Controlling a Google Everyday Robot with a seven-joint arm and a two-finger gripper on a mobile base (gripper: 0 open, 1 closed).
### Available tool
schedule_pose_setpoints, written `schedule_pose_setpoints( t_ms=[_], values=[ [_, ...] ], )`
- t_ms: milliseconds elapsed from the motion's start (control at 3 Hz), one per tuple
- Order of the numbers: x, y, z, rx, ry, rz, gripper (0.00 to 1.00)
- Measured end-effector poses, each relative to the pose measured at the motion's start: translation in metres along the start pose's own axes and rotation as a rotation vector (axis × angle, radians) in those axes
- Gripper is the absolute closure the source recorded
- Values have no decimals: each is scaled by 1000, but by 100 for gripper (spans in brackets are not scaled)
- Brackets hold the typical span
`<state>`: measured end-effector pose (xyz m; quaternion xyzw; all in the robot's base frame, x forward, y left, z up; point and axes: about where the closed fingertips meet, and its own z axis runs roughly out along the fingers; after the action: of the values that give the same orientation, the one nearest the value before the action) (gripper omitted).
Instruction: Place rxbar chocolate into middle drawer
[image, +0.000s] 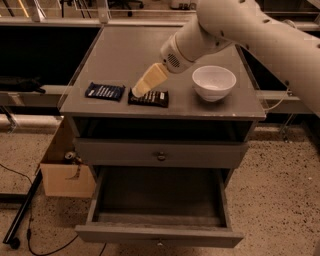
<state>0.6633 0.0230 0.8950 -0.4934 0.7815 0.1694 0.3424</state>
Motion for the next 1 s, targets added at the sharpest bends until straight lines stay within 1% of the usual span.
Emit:
schedule_pose_setpoints(
  t_ms=[333, 667, 1000],
  values=[
    [5, -2, 15, -10, 27, 1, 0],
    [20, -17, 32, -8, 61, 20, 0],
    [26, -15, 46, -19, 85, 27, 0]
  ],
)
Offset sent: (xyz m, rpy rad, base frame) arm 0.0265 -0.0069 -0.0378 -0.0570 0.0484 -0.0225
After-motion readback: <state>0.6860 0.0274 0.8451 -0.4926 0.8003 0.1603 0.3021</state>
